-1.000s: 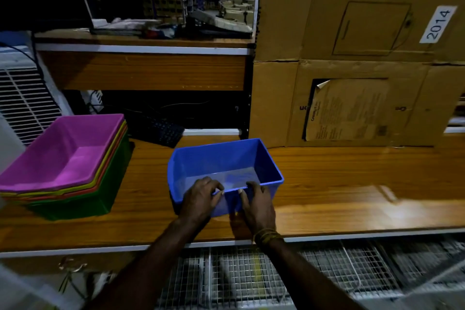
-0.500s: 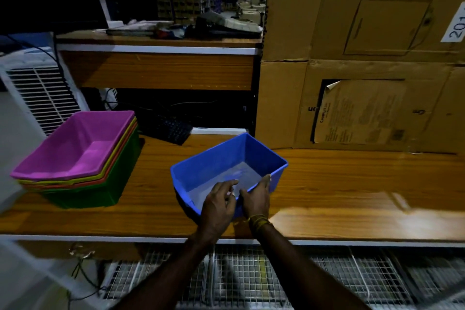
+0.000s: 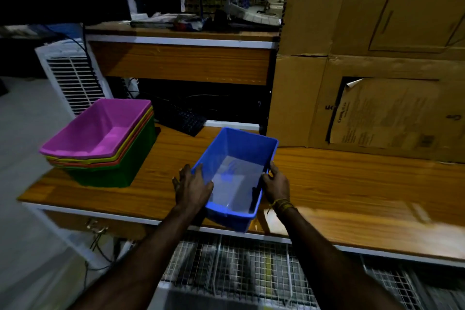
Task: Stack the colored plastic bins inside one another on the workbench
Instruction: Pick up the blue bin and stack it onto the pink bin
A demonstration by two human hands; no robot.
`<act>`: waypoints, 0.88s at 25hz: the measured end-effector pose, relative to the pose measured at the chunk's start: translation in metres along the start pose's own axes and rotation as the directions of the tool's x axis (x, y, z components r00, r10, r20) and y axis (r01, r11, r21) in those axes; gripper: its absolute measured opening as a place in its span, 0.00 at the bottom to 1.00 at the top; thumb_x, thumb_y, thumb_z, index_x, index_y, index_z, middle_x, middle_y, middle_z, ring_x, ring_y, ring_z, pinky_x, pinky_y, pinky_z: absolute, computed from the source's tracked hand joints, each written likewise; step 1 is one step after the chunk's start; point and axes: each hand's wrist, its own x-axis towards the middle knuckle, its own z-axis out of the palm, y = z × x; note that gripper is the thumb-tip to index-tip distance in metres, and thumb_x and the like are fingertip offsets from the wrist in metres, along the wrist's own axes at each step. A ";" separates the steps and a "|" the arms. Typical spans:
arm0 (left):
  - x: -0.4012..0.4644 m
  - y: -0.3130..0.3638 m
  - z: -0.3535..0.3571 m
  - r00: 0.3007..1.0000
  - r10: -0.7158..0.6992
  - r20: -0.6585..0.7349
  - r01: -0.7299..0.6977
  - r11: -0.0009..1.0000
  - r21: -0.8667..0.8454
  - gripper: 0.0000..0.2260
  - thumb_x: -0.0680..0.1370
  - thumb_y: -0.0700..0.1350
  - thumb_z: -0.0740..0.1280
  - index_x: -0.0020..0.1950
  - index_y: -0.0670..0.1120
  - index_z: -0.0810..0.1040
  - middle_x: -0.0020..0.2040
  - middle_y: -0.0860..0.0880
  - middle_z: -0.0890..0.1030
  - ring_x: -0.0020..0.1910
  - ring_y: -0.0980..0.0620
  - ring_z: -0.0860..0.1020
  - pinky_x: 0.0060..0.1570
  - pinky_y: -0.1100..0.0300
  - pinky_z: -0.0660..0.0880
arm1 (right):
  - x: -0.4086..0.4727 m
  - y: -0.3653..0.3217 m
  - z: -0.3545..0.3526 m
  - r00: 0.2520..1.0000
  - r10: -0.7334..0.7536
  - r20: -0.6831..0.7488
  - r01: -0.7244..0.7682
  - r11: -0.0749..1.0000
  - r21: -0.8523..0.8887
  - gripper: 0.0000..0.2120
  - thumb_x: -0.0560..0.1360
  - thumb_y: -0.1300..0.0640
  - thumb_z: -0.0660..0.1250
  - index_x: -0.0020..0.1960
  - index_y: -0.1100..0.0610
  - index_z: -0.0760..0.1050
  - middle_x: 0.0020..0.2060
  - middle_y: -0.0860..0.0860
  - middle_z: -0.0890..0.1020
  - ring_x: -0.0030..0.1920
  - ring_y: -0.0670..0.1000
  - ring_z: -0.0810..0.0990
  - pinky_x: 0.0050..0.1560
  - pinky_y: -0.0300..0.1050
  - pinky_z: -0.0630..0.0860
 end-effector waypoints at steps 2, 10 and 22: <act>0.002 -0.002 -0.004 0.999 -0.023 0.029 0.023 1.000 -0.004 0.26 0.76 0.54 0.65 0.73 0.49 0.67 0.68 0.40 0.70 0.64 0.37 0.72 0.63 0.46 0.69 | -0.002 -0.005 0.000 1.000 -0.007 0.017 0.006 0.999 0.038 0.18 0.76 0.60 0.64 0.66 0.51 0.75 0.56 0.54 0.83 0.51 0.56 0.83 0.52 0.58 0.80; 0.018 -0.014 -0.001 0.983 0.178 -0.034 -0.180 0.982 -0.060 0.21 0.74 0.50 0.66 0.67 0.51 0.75 0.67 0.44 0.73 0.61 0.39 0.74 0.59 0.48 0.74 | -0.057 -0.018 0.032 0.998 0.020 -0.057 -0.017 0.998 0.063 0.25 0.75 0.55 0.67 0.71 0.56 0.70 0.64 0.57 0.74 0.61 0.56 0.75 0.63 0.54 0.76; 0.057 -0.076 -0.028 0.962 0.271 0.010 -0.236 0.852 -0.467 0.12 0.73 0.46 0.73 0.55 0.50 0.83 0.57 0.42 0.78 0.59 0.40 0.76 0.58 0.52 0.73 | -0.078 -0.061 0.089 0.967 0.107 -0.230 -0.114 0.993 -0.019 0.17 0.74 0.51 0.70 0.61 0.51 0.79 0.65 0.58 0.72 0.65 0.59 0.72 0.65 0.56 0.72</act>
